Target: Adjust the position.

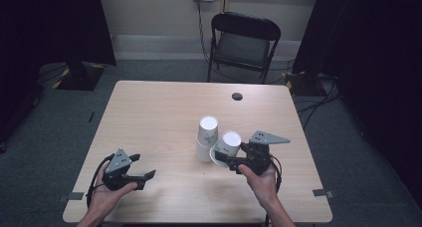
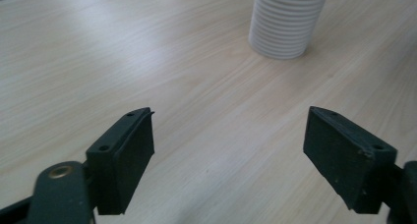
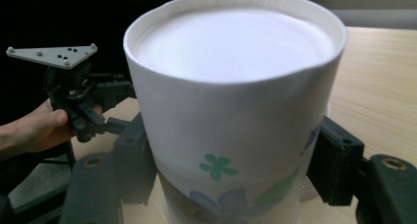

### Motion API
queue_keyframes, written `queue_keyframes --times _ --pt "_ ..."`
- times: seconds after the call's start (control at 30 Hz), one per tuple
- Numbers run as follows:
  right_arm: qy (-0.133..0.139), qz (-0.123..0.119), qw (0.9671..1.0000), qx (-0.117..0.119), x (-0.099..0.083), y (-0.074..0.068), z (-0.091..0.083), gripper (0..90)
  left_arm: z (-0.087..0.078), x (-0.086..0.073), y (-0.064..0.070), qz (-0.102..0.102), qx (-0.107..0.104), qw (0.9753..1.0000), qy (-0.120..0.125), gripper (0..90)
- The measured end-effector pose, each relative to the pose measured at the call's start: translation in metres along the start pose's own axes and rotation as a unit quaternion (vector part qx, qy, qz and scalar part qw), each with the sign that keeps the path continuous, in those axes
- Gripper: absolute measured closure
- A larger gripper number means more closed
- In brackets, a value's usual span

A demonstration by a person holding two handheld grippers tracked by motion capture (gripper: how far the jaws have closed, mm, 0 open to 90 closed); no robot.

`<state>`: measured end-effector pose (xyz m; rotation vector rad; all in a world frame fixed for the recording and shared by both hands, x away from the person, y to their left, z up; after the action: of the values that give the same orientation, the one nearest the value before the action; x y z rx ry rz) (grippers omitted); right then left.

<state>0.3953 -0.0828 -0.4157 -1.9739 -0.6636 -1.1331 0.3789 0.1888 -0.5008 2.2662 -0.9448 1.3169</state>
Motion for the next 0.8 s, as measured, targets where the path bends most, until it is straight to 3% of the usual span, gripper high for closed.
queue_keyframes --times 0.13,0.3,0.4,0.47,0.73,0.8 --pt "-0.011 0.008 0.9998 0.013 -0.001 -0.006 0.004 31.9 0.004 0.015 0.011 0.02 -0.01 0.9996 0.016 23.3" --pt "-0.016 0.021 0.9992 0.029 0.001 -0.014 0.01 32.0 0.009 0.042 0.029 0.051 -0.025 0.9971 0.052 25.9" --pt "-0.012 0.032 0.9987 0.039 0.004 -0.016 0.012 32.0 0.011 0.052 0.037 0.056 -0.03 0.9956 0.069 27.4" --pt "-0.01 0.039 0.9982 0.045 0.006 -0.018 0.014 32.0 0.014 0.056 0.041 0.066 -0.033 0.9959 0.053 29.0" --pt "-0.014 0.063 0.9948 0.079 0.016 -0.034 0.031 31.9 0.013 0.083 0.054 0.082 -0.035 0.9914 0.096 32.4" --pt "-0.019 0.069 0.9937 0.086 0.016 -0.038 0.035 31.8 0.012 0.086 0.054 0.086 -0.025 0.9903 0.106 33.3"
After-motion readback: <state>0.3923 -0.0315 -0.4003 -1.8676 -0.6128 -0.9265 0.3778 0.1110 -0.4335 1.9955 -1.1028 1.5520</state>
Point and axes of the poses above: each handheld gripper's, and its own axes: z roughly forward along the jaws, x roughly out of its top, y roughly to its right, the point moved 9 cm from there along z, roughly forward along the jaws, and after that the axes turned 3 degrees about z, right-handed, at the moved point
